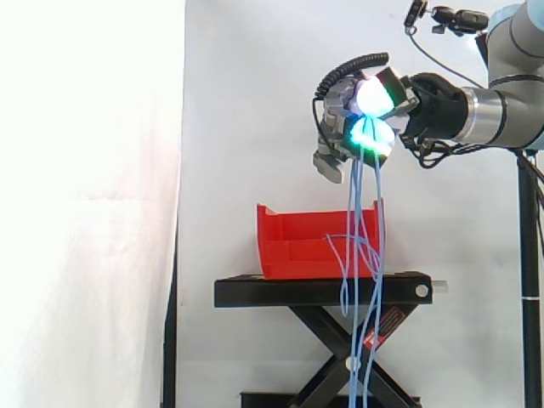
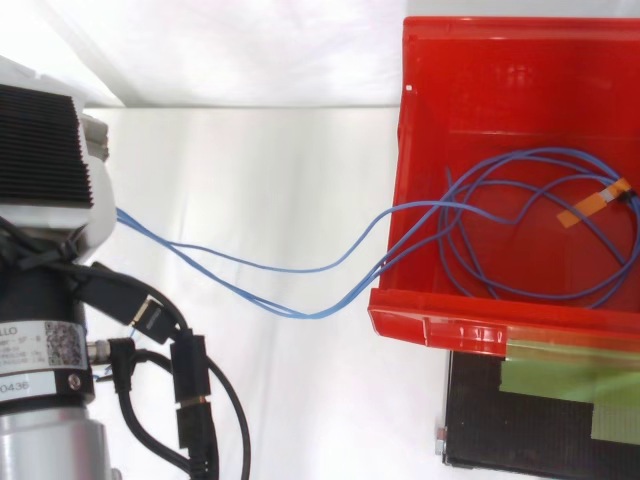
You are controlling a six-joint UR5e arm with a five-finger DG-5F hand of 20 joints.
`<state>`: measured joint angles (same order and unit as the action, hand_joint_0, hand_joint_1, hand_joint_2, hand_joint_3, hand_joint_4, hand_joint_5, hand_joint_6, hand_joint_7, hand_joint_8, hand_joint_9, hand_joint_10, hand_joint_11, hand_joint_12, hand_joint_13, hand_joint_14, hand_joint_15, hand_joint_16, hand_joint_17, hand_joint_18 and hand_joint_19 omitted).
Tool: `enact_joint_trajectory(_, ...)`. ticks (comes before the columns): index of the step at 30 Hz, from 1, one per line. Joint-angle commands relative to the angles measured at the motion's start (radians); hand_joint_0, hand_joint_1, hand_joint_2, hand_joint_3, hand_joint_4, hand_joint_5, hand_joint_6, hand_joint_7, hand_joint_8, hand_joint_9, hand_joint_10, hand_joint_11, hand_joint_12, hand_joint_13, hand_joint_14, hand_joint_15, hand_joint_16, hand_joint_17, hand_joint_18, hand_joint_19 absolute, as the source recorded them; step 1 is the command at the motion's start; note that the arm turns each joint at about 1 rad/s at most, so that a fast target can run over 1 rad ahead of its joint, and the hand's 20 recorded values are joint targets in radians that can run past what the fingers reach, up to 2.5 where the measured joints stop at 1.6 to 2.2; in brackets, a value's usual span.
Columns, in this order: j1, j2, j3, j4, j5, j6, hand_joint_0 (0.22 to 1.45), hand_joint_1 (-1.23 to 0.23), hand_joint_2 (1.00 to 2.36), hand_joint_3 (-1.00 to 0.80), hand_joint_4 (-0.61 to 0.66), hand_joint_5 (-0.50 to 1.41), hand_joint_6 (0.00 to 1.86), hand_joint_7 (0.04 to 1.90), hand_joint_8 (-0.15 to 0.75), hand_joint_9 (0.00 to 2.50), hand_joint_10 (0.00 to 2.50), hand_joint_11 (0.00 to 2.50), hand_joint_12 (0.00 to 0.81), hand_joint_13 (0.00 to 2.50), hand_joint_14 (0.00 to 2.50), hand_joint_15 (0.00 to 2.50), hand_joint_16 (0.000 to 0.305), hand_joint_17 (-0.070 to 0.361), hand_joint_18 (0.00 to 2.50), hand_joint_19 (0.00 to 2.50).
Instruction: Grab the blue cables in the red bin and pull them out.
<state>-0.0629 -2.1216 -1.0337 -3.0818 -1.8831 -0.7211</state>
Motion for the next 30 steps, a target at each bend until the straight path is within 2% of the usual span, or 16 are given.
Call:
enact_joint_trajectory(1, 0.0, 0.0, 0.0, 0.0, 0.001, -0.001, 0.87, -0.8, 1.0, -0.98, 0.17, 0.86, 0.61, 0.75, 0.285, 0.99, 0.27, 1.68, 0.343, 1.02, 2.1, 1.08, 0.04, 0.09, 0.83, 1.09)
enact_joint_trajectory(15, -0.002, 0.0, 0.0, 0.0, -0.001, 0.001, 0.85, -0.8, 1.0, -0.98, 0.21, 0.8, 0.56, 0.76, 0.29, 0.96, 0.21, 1.72, 0.354, 1.0, 2.06, 1.11, 0.042, 0.094, 0.8, 1.1)
enact_joint_trajectory(30, -0.006, -0.001, 0.0, 0.003, -0.002, 0.002, 0.85, -0.92, 1.0, -0.98, 0.25, 0.65, 0.72, 0.66, 0.308, 0.83, 0.29, 1.66, 0.347, 0.94, 2.09, 1.06, 0.043, 0.097, 0.76, 1.11)
